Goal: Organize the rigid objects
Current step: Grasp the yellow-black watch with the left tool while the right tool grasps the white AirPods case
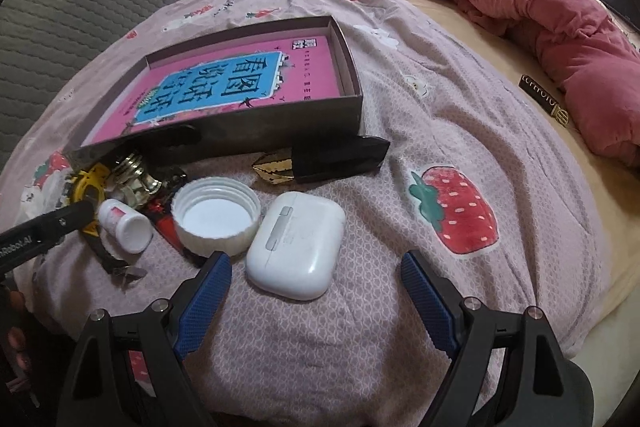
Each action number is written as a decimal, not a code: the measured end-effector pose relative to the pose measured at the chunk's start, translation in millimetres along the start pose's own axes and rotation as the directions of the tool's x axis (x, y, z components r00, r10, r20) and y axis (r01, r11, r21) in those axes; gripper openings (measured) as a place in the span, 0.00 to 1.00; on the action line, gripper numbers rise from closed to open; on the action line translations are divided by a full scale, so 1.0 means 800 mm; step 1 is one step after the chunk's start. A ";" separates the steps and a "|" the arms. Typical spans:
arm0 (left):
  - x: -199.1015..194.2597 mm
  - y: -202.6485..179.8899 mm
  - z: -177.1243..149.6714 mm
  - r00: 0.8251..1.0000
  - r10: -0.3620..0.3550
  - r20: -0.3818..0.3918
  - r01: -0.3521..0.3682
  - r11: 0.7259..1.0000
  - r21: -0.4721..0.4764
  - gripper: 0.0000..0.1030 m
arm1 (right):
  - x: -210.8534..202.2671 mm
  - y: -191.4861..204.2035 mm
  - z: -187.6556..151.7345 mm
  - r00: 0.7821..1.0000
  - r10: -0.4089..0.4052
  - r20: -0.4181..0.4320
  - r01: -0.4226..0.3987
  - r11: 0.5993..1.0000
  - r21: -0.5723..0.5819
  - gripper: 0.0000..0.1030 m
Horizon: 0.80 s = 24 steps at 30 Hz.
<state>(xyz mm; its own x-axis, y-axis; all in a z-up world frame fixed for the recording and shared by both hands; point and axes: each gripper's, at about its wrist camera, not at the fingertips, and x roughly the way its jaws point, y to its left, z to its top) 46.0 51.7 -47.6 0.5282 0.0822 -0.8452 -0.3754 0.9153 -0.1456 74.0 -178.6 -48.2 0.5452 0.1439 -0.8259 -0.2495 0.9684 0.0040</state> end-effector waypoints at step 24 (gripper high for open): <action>0.030 -0.020 0.022 0.999 -0.045 0.019 0.044 0.997 0.062 0.24 | 0.018 0.007 0.013 0.999 -0.027 0.042 0.028 0.999 -0.032 0.53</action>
<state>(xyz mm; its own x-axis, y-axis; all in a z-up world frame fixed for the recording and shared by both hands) 78.3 45.9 -56.8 0.5591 0.0484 -0.8277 -0.3036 0.9409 -0.1501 88.7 -169.2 -54.3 0.5849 0.1262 -0.8012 -0.2598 0.9649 -0.0377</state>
